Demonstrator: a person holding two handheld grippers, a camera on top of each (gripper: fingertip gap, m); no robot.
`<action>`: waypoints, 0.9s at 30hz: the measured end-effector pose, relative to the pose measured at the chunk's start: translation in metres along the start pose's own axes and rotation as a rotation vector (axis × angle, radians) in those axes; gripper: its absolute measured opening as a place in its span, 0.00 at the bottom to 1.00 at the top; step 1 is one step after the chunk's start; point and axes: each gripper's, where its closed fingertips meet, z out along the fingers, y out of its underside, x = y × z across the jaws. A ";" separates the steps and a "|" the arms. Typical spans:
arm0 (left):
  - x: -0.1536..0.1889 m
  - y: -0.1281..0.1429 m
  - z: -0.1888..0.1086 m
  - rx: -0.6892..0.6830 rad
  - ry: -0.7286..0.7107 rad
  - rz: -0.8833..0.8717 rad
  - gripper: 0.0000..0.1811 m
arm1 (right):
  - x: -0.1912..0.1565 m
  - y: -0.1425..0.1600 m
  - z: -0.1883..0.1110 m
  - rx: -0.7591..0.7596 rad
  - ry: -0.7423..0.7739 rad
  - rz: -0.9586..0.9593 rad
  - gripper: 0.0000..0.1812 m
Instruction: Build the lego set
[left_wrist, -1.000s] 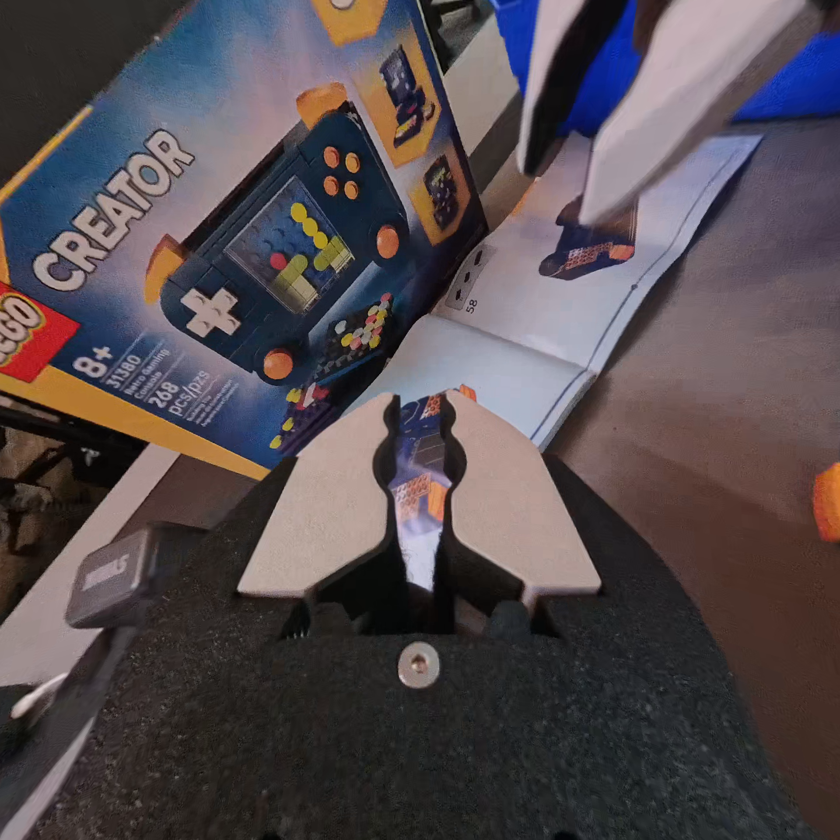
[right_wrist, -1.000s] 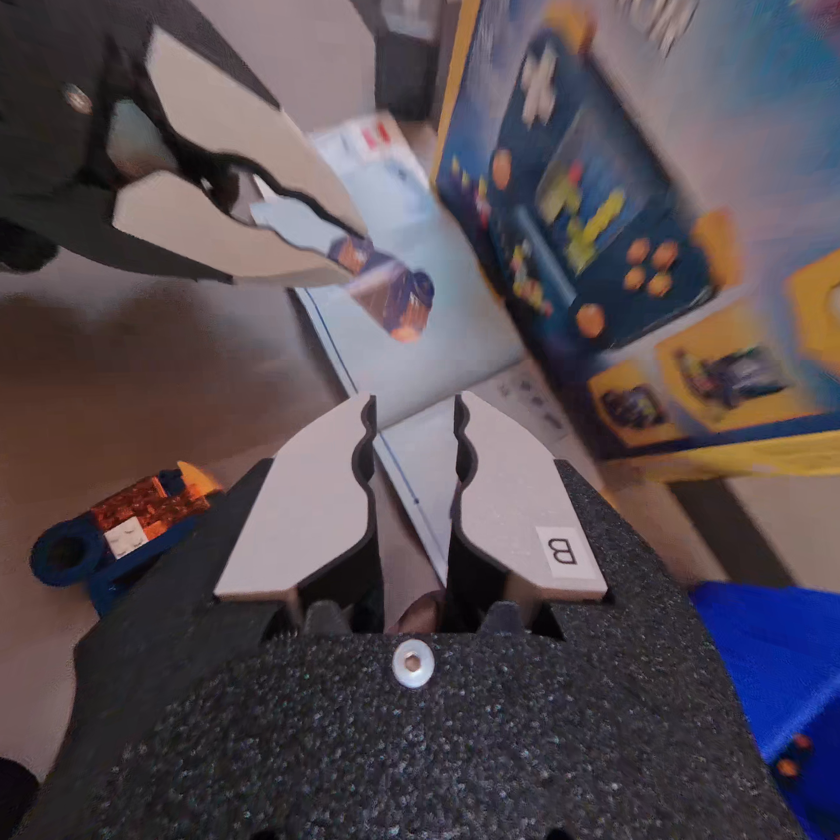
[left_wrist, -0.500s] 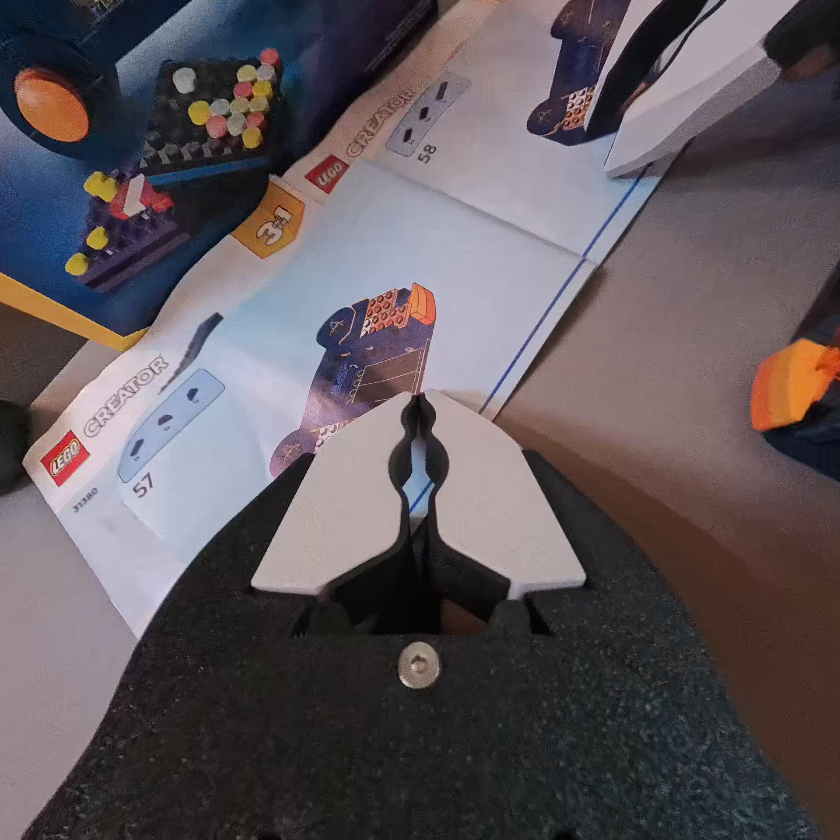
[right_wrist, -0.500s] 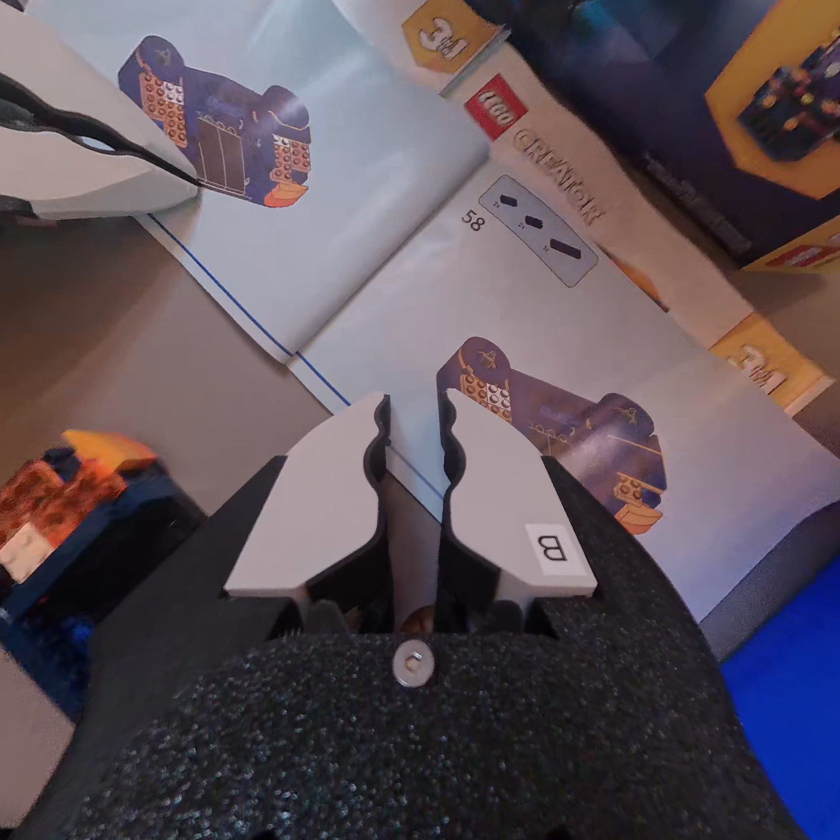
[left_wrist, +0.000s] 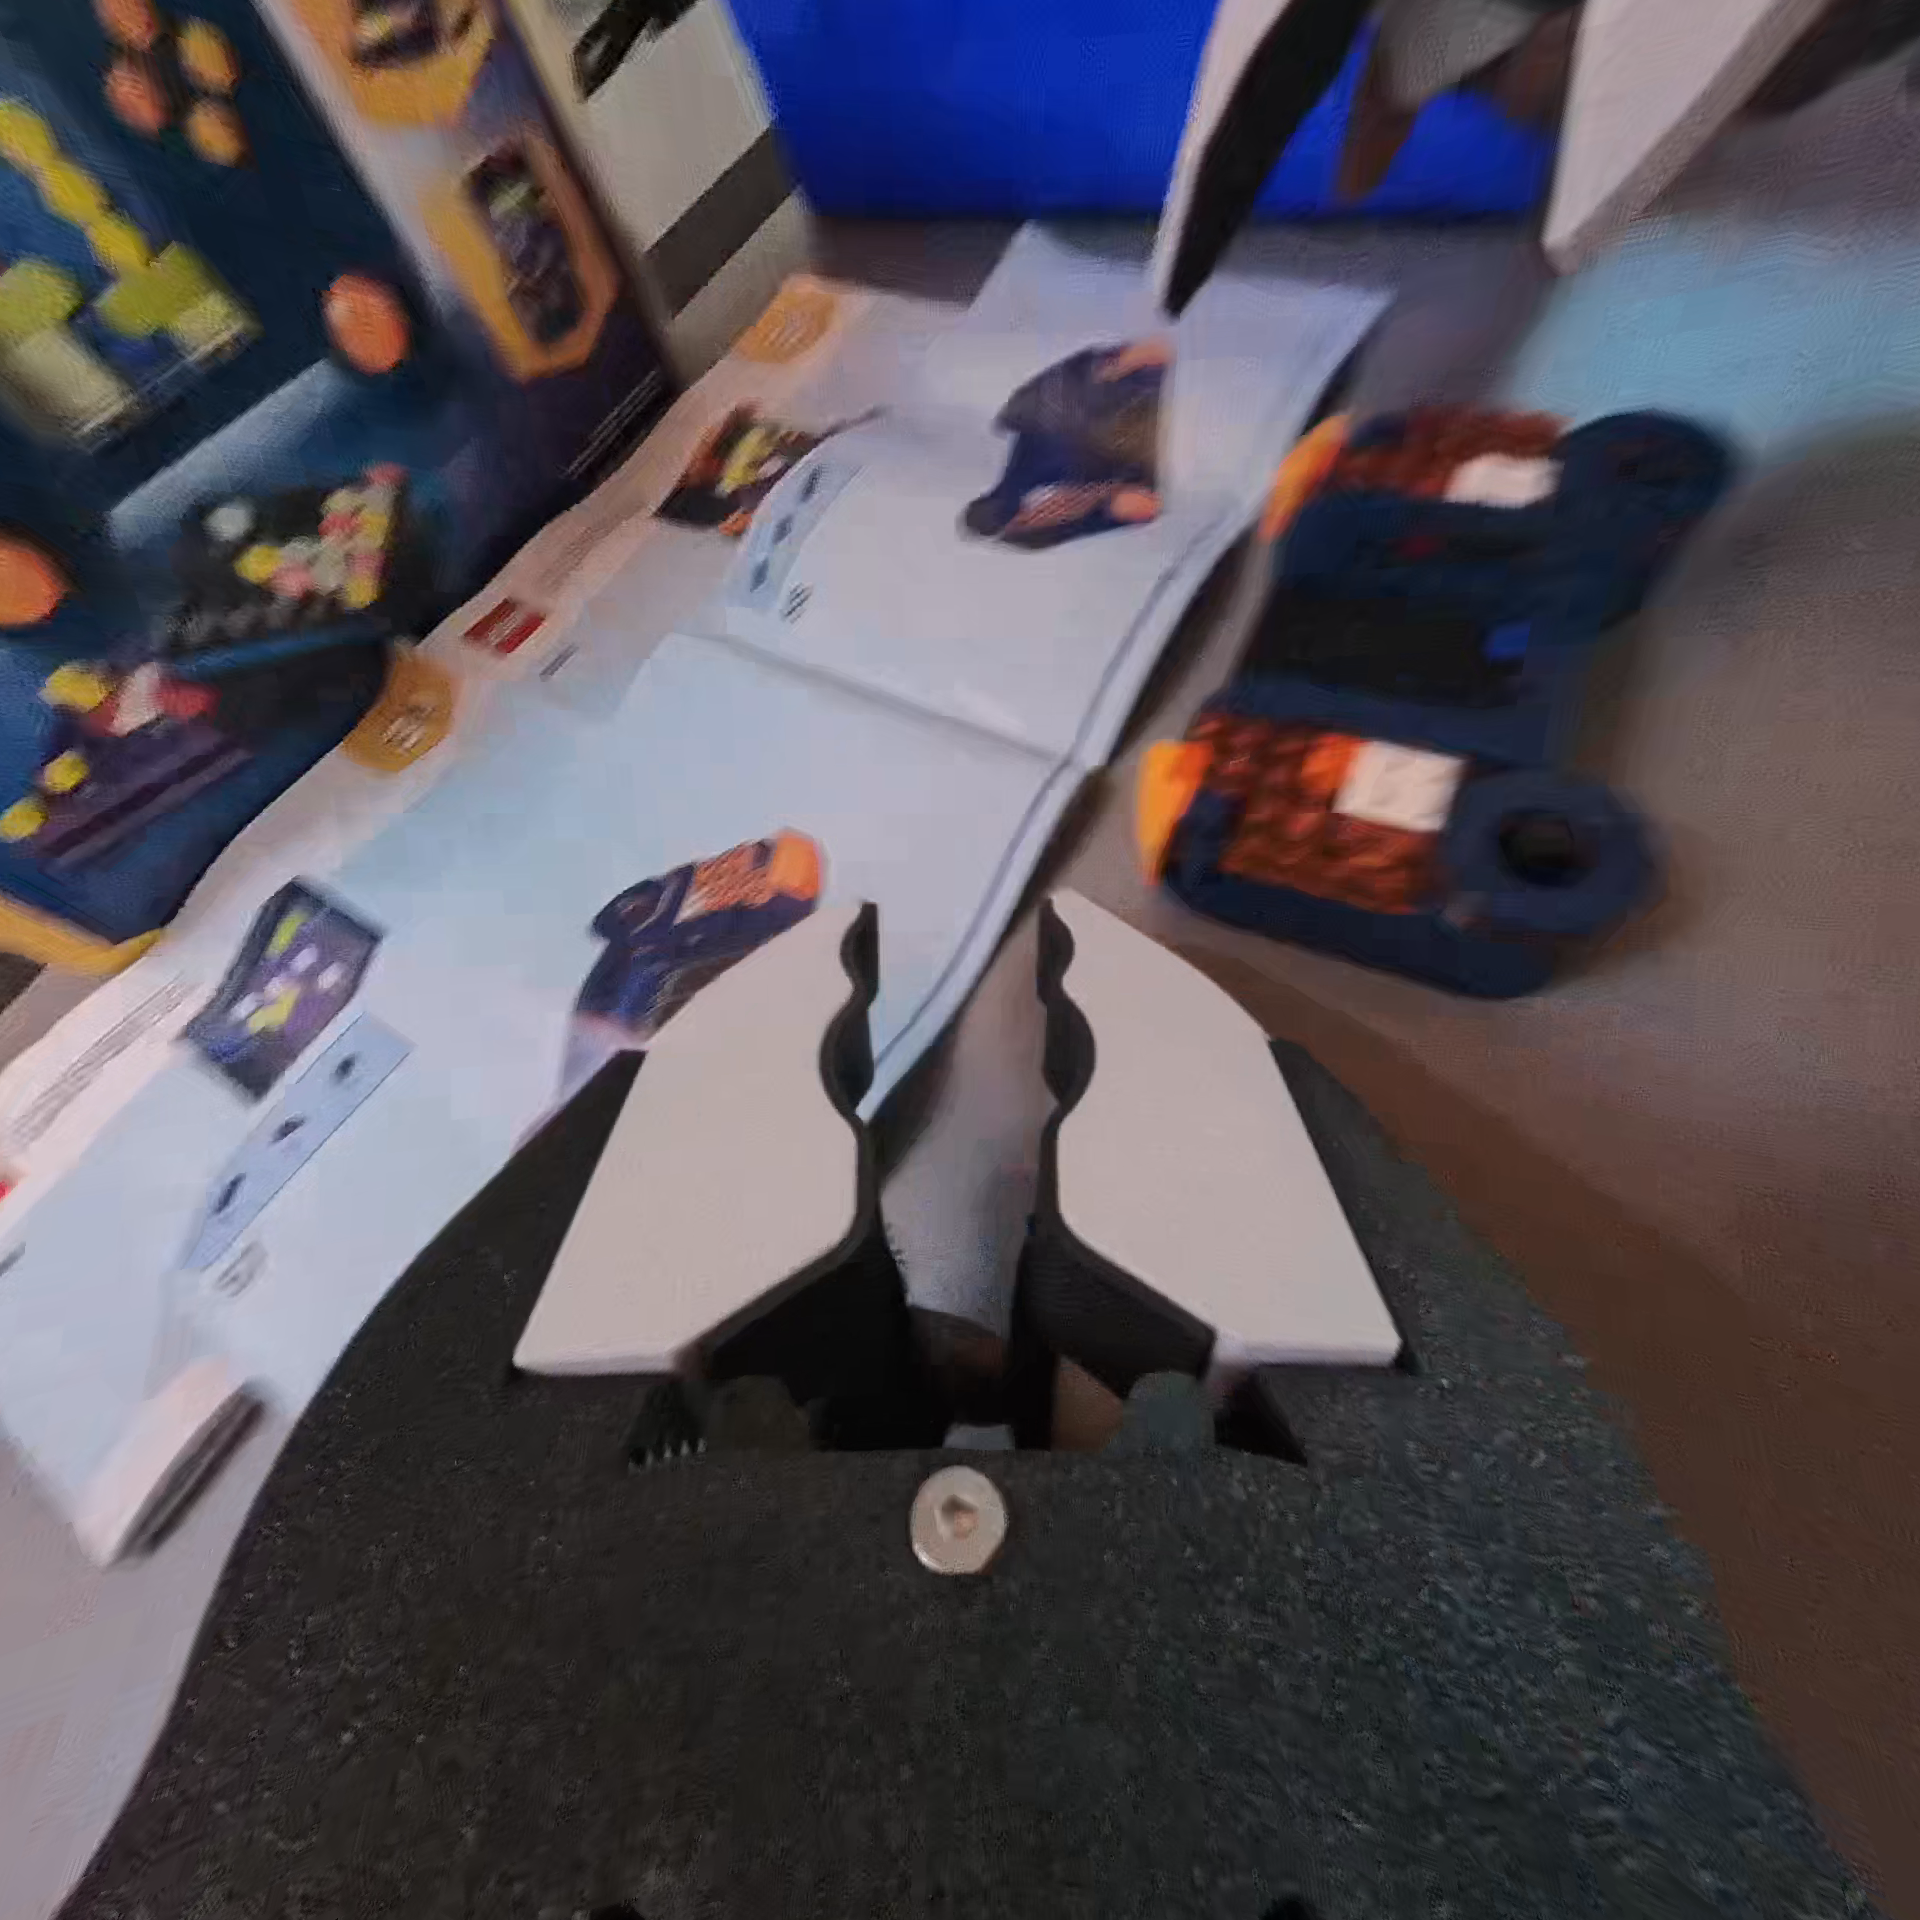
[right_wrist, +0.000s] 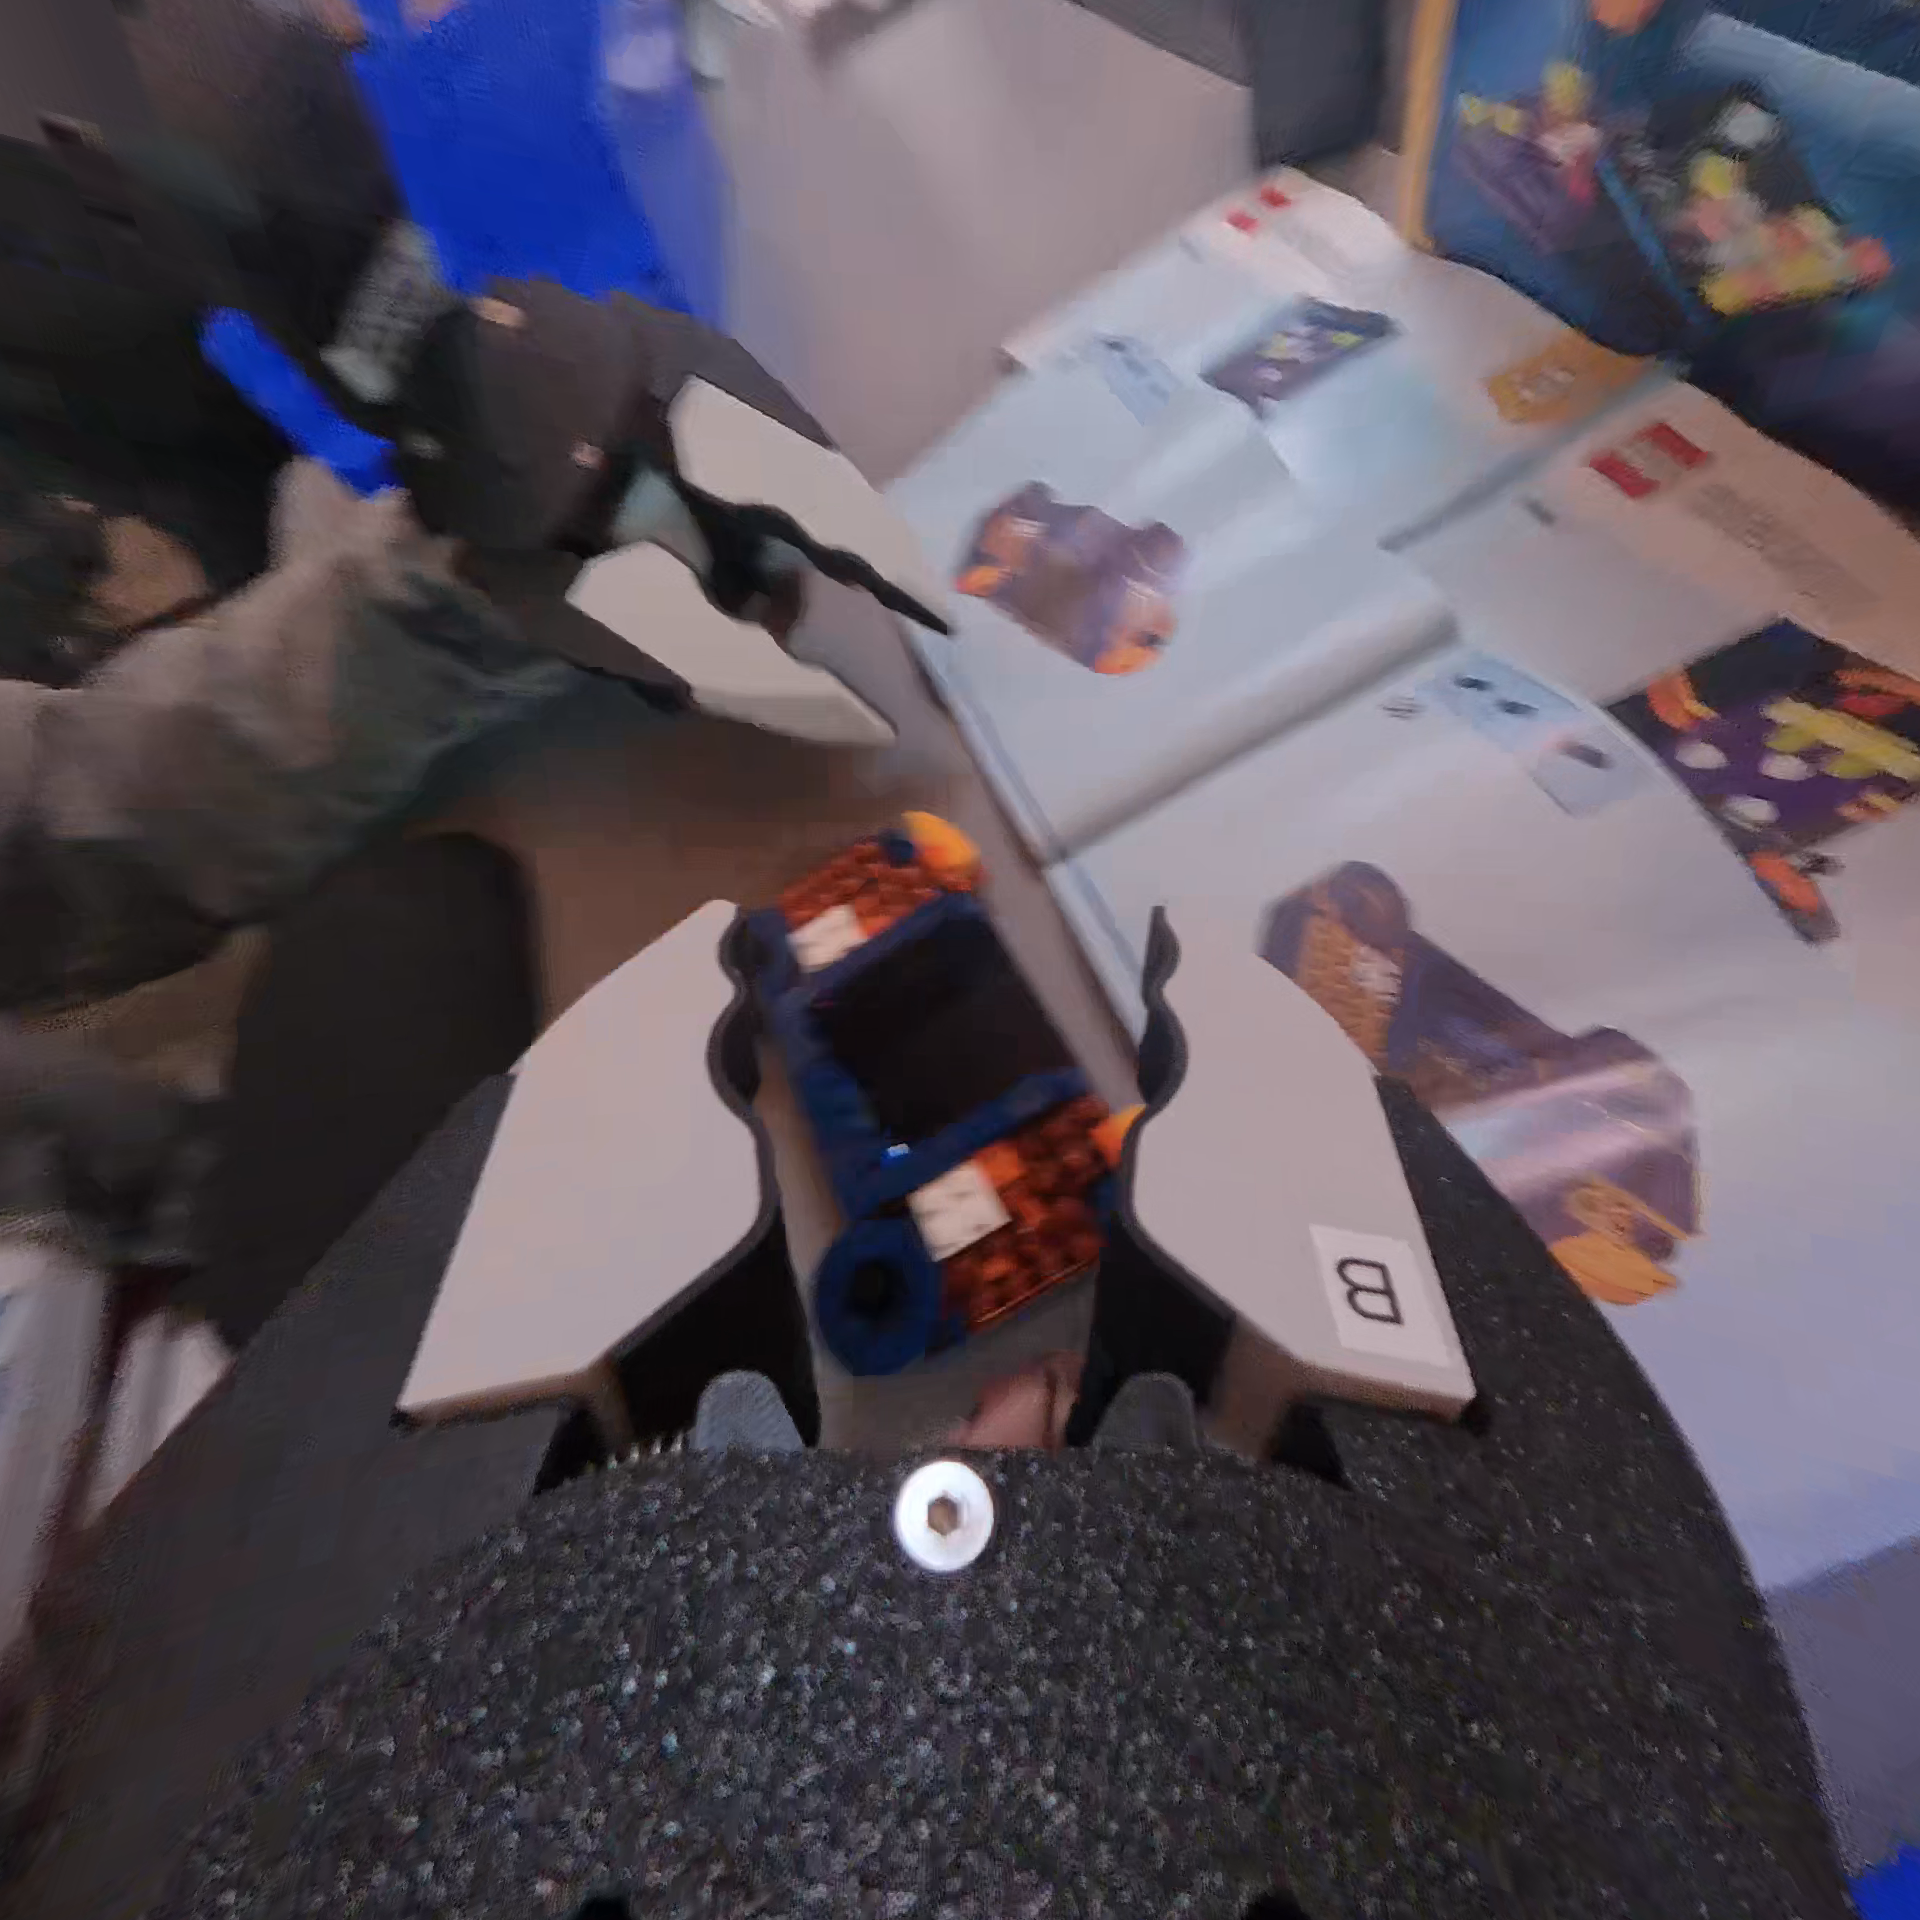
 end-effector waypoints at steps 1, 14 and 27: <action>0.023 -0.012 -0.004 0.081 0.120 0.003 0.20 | -0.015 0.000 -0.008 -0.005 -0.051 -0.004 0.44; 0.076 -0.011 -0.006 0.058 0.379 0.027 0.39 | -0.007 0.087 0.008 -0.356 0.149 -0.063 0.56; -0.032 0.048 -0.009 -0.210 -0.209 0.055 0.00 | -0.050 0.063 0.024 -0.145 -0.169 -0.059 0.39</action>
